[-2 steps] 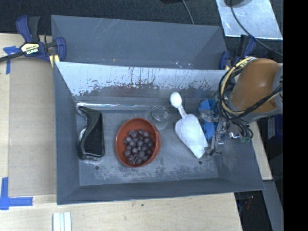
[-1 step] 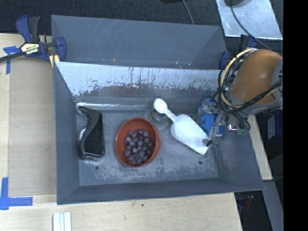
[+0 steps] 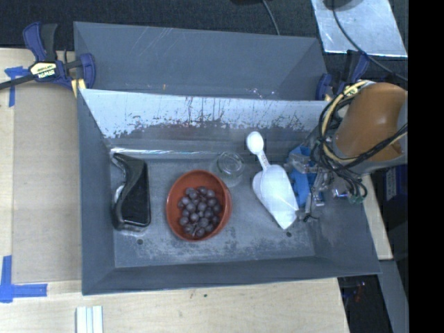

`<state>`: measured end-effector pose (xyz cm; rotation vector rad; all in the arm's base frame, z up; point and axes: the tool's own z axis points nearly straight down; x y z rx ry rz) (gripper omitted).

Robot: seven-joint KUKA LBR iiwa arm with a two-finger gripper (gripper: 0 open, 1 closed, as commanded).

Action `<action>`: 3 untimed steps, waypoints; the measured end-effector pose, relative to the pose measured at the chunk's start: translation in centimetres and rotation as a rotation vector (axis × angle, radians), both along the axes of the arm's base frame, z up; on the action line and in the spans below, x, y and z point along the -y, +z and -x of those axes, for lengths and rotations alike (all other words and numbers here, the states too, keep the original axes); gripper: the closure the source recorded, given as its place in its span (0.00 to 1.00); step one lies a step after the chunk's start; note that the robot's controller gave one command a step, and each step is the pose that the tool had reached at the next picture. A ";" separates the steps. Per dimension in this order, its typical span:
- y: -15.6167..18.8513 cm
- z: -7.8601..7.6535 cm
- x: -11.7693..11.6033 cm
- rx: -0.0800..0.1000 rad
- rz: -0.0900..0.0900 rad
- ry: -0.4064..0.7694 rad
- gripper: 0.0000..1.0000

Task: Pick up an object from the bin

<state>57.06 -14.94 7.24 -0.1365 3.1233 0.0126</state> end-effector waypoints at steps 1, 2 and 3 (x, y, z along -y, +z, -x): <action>-0.2 -1.4 -0.7 0.005 -0.001 -0.116 0.00; 0.7 0.0 0.4 0.002 -0.002 -0.008 0.00; 6.9 -1.2 -0.4 0.014 0.000 -0.092 0.00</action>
Offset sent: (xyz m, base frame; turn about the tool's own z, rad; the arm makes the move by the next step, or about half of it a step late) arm -0.0014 -0.0051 0.0068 0.0096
